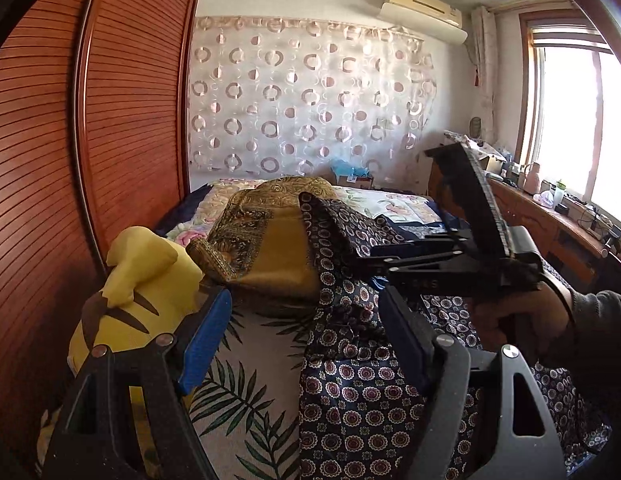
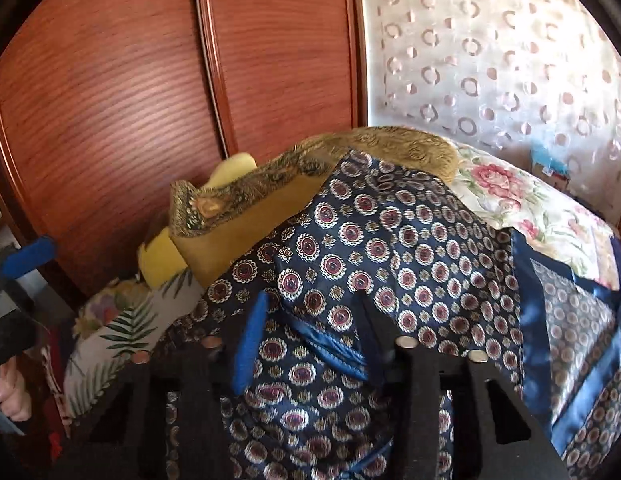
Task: Fold small clothes
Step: 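Move the right gripper to the shirt's opposite side edge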
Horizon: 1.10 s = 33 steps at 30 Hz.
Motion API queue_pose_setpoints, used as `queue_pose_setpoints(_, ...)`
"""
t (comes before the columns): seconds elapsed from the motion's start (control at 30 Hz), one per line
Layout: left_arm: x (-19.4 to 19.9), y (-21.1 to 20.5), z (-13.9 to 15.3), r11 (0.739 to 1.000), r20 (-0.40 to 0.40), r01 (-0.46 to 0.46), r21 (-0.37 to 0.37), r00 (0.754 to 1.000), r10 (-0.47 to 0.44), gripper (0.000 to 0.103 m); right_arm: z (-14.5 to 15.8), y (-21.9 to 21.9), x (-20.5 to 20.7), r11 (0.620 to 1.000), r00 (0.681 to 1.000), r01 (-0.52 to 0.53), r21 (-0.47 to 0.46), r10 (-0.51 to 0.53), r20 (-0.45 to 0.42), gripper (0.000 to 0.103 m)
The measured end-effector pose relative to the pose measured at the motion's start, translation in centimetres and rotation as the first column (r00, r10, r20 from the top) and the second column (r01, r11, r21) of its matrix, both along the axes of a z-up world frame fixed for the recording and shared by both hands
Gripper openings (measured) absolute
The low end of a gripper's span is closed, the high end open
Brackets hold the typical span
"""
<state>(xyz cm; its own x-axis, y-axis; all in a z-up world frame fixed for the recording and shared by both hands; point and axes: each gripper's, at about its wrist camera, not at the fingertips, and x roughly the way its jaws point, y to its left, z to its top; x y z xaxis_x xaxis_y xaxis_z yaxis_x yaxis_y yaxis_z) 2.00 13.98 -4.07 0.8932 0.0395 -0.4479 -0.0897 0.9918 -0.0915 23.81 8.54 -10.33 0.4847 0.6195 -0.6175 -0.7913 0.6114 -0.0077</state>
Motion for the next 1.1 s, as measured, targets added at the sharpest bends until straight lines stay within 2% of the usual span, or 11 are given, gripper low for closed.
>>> queue_pose_setpoints(0.1,0.0,-0.3,-0.4,1.0,-0.005,0.005,-0.005,1.0,-0.005,0.076,-0.4,0.6,1.5,0.998,0.999,0.033,-0.062,-0.032,0.023,0.009)
queue_pose_setpoints(0.17,0.0,-0.5,-0.5,1.0,-0.005,0.01,-0.011,1.0,-0.01,0.076,0.0,0.6,2.8,0.99,0.992,0.112,-0.087,-0.105,0.075,0.009)
queue_pose_setpoints(0.27,0.5,-0.9,-0.5,1.0,-0.006,0.02,-0.02,1.0,-0.02,0.076,1.2,-1.1,5.3,0.973,0.972,0.222,-0.068,-0.215,0.09,0.009)
queue_pose_setpoints(0.3,0.7,-1.0,-0.6,1.0,-0.008,0.022,-0.022,1.0,-0.022,0.076,1.4,-1.5,5.9,0.967,0.966,0.246,-0.063,-0.239,0.095,0.011)
queue_pose_setpoints(0.4,1.5,-1.7,-0.7,0.999,-0.013,0.029,-0.027,0.999,-0.03,0.076,2.3,-3.4,7.2,0.962,0.961,0.271,-0.033,-0.268,0.074,0.039)
queue_pose_setpoints(0.43,1.8,-1.9,-0.8,0.999,-0.017,0.031,-0.031,0.999,-0.032,0.076,2.6,-4.2,7.5,0.961,0.959,0.277,-0.018,-0.275,0.066,0.045)
queue_pose_setpoints(0.57,3.3,-3.0,-1.1,0.999,-0.045,0.044,-0.031,0.998,-0.046,0.076,2.9,-7.2,7.2,0.955,0.954,0.296,0.014,-0.297,0.051,0.053)
queue_pose_setpoints(0.8,6.2,-5.9,-1.9,0.996,-0.101,0.083,0.013,0.992,-0.081,0.076,1.7,-13.4,4.1,0.943,0.942,0.332,-0.005,-0.331,0.051,0.053)
queue_pose_setpoints(0.9,7.6,-7.5,-2.2,0.993,-0.129,0.114,0.037,0.986,-0.108,0.076,1.6,-16.6,2.6,0.927,0.926,0.375,0.008,-0.375,0.049,0.054)
queue_pose_setpoints(1.03,9.2,-9.3,-2.7,0.986,-0.167,0.165,0.022,0.973,-0.159,0.076,2.2,-21.2,0.7,0.897,0.893,0.442,0.022,-0.442,0.081,0.073)
queue_pose_setpoints(1.1,10.1,-10.4,-3.2,0.98,-0.197,0.2,0.018,0.961,-0.192,0.076,2.3,-23.4,-0.3,0.878,0.874,0.477,0.03,-0.478,0.087,0.075)
